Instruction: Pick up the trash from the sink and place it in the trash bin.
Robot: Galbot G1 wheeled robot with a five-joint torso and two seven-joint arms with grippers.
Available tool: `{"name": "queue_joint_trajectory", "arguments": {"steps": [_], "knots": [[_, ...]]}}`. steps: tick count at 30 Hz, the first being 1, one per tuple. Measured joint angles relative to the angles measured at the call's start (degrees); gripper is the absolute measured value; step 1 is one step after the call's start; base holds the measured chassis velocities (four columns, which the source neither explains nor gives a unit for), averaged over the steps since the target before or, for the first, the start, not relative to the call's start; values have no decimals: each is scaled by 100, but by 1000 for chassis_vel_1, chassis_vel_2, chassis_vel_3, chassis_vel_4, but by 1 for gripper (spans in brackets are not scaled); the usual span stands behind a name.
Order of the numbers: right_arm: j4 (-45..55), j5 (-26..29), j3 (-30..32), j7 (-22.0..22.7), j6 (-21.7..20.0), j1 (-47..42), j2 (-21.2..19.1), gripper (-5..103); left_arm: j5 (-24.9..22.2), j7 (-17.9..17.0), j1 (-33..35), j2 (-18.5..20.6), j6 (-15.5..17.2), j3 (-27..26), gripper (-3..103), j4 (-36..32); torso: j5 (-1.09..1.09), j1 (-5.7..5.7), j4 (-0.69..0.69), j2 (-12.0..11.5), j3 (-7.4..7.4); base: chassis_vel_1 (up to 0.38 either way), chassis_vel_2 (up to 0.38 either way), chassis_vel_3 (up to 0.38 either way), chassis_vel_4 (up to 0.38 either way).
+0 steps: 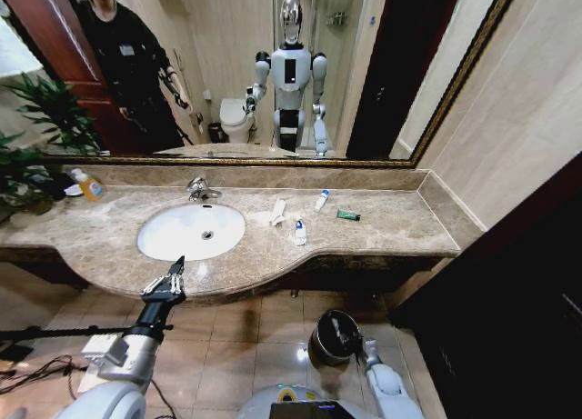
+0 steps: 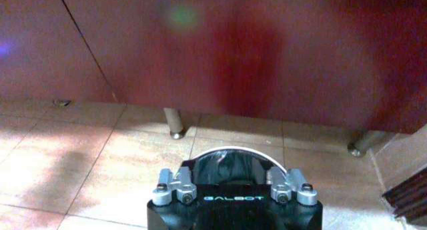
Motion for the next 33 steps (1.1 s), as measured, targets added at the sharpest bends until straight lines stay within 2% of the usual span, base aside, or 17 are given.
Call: {"name": "queue_joint_trajectory", "arguments": {"steps": [3, 4, 5, 6, 9, 10, 11, 14, 15, 33], "knots": [[62, -6, -5, 22, -23, -1, 1, 56, 0, 0, 0, 0, 0, 0, 0, 0, 0, 0, 0, 0, 0, 0, 0, 0, 0], [99, -6, -8, 32, -35, -8, 1, 67, 0, 0, 0, 0, 0, 0, 0, 0, 0, 0, 0, 0, 0, 0, 0, 0, 0], [135, -7, -11, 37, -47, -20, 2, 72, 0, 0, 0, 0, 0, 0, 0, 0, 0, 0, 0, 0, 0, 0, 0, 0, 0], [135, -7, -11, 37, -47, -20, 2, 72, 0, 0, 0, 0, 0, 0, 0, 0, 0, 0, 0, 0, 0, 0, 0, 0, 0], [185, -9, -12, 47, -67, -45, 5, 88, 0, 0, 0, 0, 0, 0, 0, 0, 0, 0, 0, 0, 0, 0, 0, 0, 0], [185, -9, -12, 47, -67, -45, 5, 88, 0, 0, 0, 0, 0, 0, 0, 0, 0, 0, 0, 0, 0, 0, 0, 0, 0], [197, -15, -13, 52, -74, -52, 7, 94, 0, 0, 0, 0, 0, 0, 0, 0, 0, 0, 0, 0, 0, 0, 0, 0, 0], [219, -25, -13, 62, -88, -65, 5, 94, 0, 0, 0, 0, 0, 0, 0, 0, 0, 0, 0, 0, 0, 0, 0, 0, 0], [231, -25, -13, 64, -104, -70, 2, 100, 0, 0, 0, 0, 0, 0, 0, 0, 0, 0, 0, 0, 0, 0, 0, 0, 0], [357, 2, -12, 86, -157, -169, -44, 100, 0, 0, 0, 0, 0, 0, 0, 0, 1, 0, 0, 0, 0, 0, 0, 0, 0]]}}
